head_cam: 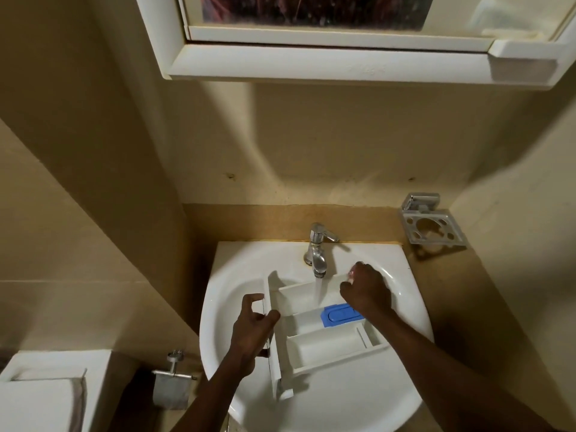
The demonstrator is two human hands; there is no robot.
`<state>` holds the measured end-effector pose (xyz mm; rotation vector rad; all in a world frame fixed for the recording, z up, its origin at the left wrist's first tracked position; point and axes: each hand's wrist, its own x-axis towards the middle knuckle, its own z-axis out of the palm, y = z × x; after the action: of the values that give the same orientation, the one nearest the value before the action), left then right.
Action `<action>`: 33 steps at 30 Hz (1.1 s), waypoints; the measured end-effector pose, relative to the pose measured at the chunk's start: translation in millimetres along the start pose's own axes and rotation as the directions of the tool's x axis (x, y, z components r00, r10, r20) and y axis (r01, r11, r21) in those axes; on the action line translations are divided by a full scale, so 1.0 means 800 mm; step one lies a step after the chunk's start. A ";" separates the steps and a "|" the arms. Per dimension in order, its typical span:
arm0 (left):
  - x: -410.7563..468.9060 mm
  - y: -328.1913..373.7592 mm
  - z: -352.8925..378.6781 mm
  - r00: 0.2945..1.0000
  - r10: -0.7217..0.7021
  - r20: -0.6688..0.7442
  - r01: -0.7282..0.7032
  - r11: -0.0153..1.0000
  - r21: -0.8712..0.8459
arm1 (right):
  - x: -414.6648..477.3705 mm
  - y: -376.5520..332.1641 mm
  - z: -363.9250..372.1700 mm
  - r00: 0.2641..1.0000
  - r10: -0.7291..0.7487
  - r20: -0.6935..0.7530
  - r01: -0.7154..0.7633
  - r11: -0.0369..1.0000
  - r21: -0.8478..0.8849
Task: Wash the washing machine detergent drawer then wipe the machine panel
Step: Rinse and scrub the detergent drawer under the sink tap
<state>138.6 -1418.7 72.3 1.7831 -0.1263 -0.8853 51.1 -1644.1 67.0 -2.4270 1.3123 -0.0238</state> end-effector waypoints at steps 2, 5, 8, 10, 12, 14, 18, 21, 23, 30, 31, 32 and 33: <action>-0.001 -0.001 -0.001 1.000 -0.020 -0.013 0.020 1.000 -0.011 | 0.004 0.015 0.002 0.967 0.146 0.209 -0.166 0.983 0.083; -0.005 0.000 0.004 0.999 -0.048 -0.012 0.048 0.998 -0.038 | 0.002 0.024 -0.007 0.856 0.174 0.487 -0.293 0.939 0.179; -0.010 0.002 0.013 0.996 -0.090 0.012 0.091 0.994 -0.058 | 0.000 0.026 -0.020 0.850 0.081 0.520 -0.172 0.977 0.130; -0.016 0.004 0.019 0.990 -0.135 0.031 0.137 0.987 -0.083 | 0.005 0.029 -0.026 0.854 0.060 0.517 -0.137 0.984 0.113; -0.023 0.006 0.024 0.981 -0.173 0.082 0.182 0.977 -0.109 | 0.013 0.037 -0.029 0.867 0.041 0.496 -0.103 0.990 0.098; -0.033 0.008 0.029 0.972 -0.187 0.144 0.207 0.969 -0.133 | 0.022 0.046 -0.031 0.890 0.023 0.454 -0.062 0.995 0.072; -0.034 0.009 0.026 0.959 -0.214 0.188 0.243 0.959 -0.147 | 0.035 0.056 -0.037 0.910 -0.028 0.414 -0.035 0.989 0.143; -0.026 0.014 0.011 0.954 -0.237 0.181 0.252 0.966 -0.064 | 0.040 0.066 -0.032 0.888 -0.083 0.452 -0.007 0.981 0.196; -0.019 0.020 0.001 0.971 -0.204 0.123 0.204 0.979 0.014 | 0.042 0.070 -0.025 0.870 -0.087 0.486 -0.032 0.972 0.232; 0.022 0.044 -0.037 0.977 -0.192 0.092 0.185 0.980 0.080 | 0.049 0.034 -0.016 0.798 -0.191 0.572 0.013 0.954 0.301; 0.027 0.047 -0.043 0.967 -0.215 0.134 0.193 0.968 0.159 | 0.050 0.028 -0.012 0.779 -0.198 0.595 0.017 0.955 0.295; 0.033 0.049 -0.047 0.954 -0.236 0.183 0.186 0.949 0.254 | 0.049 0.024 -0.006 0.762 -0.198 0.616 0.016 0.958 0.288; 0.037 0.053 -0.048 0.937 -0.258 0.237 0.168 0.924 0.342 | 0.047 0.020 -0.001 0.749 -0.198 0.632 0.015 0.959 0.282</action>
<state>197.0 -1420.3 98.7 1.9860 -0.2709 -1.3370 59.6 -1682.8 56.2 -1.9877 0.7792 0.5485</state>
